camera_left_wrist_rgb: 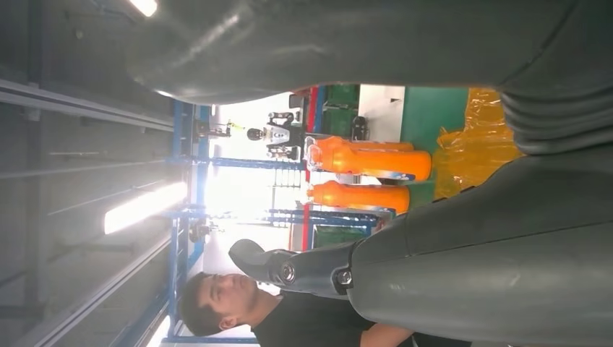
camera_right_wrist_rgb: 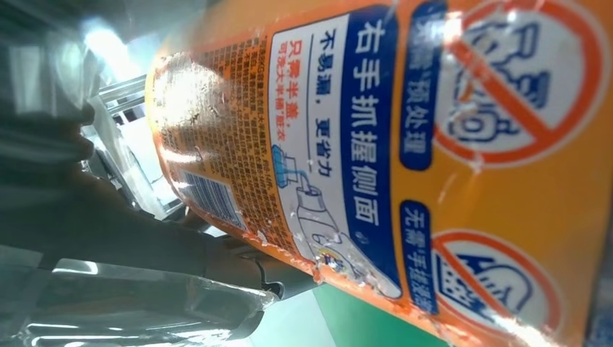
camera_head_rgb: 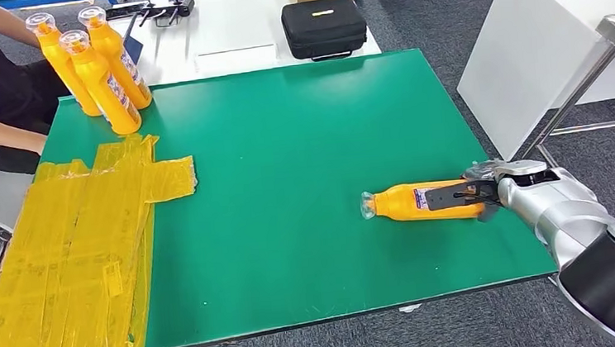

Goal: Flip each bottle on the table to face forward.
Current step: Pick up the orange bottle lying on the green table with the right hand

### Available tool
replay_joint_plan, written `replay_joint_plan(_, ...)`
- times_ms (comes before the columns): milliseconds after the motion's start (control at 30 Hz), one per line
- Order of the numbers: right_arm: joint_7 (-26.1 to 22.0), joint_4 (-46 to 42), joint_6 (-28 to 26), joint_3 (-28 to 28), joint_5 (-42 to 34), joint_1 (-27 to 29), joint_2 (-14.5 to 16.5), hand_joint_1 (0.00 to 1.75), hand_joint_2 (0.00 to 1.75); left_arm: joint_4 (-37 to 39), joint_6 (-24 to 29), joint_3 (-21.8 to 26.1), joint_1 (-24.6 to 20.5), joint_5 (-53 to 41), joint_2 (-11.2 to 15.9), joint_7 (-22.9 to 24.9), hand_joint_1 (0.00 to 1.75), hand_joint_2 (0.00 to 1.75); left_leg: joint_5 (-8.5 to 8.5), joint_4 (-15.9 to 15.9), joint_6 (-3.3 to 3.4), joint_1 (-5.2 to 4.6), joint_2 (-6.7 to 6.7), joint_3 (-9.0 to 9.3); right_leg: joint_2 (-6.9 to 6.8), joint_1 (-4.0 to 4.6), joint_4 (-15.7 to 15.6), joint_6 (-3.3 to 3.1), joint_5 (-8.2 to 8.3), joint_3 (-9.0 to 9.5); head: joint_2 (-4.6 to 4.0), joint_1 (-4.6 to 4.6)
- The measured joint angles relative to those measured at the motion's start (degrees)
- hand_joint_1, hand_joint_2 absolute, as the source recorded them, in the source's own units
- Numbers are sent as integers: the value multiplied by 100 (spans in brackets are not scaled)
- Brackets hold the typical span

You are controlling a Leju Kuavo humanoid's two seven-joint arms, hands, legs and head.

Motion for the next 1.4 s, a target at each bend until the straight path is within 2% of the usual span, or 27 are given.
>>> replay_joint_plan(433,-229,0,-5,-45,-103,-34,234,175,175,-70,211,2,149,118,2,-123,0,0,-3,-1,-2,0,5,6,8,0,0,0,0,5,0,-1)
replay_joint_plan(500,-321,0,41,-130,-370,-36,282,175,175,-91,119,2,226,224,2,4,0,0,-2,-1,-2,0,5,7,8,0,0,0,0,5,0,-1)
replay_joint_plan(567,-555,-12,214,-317,-885,-22,317,175,175,-95,-130,2,305,461,2,338,0,0,0,0,-1,0,2,2,6,0,0,0,0,3,0,-1)
replay_joint_plan(700,-1144,-230,708,-972,-2241,96,354,175,175,-19,-927,3,418,1153,2,1133,0,175,6,0,3,0,-5,-8,0,-1,1,0,-1,-4,0,1)
replay_joint_plan(833,-1362,-953,594,-1772,-3348,637,443,175,175,325,-1567,-44,283,1762,8,1747,0,175,4,0,3,1,-13,-12,-9,-1,1,0,-3,-3,0,-1)
replay_joint_plan(933,-1243,-1681,225,-2345,-3622,1212,663,175,175,650,-1707,-225,40,1957,15,1899,0,175,3,-1,3,2,-22,-23,-14,0,2,0,-4,-11,0,-1)
replay_joint_plan(1067,-869,-2460,-184,-2844,-3528,1682,1121,175,175,936,-1747,-532,-221,2057,15,1981,0,175,4,-1,0,3,-7,-25,-9,1,3,-1,-3,-24,0,-2)
replay_joint_plan(1300,-578,-3252,-403,-3305,-3247,2086,1604,175,175,1214,-1880,-912,-446,2125,17,2080,0,175,4,-1,0,4,-8,-32,-10,-1,3,-2,-4,-26,0,1)
replay_joint_plan(1400,-296,-3407,-643,-3346,-2937,2140,2017,175,175,1408,-1962,-1274,-691,2178,-9,2183,0,175,3,-1,-1,3,0,-33,0,-1,3,-2,-3,-31,0,1)
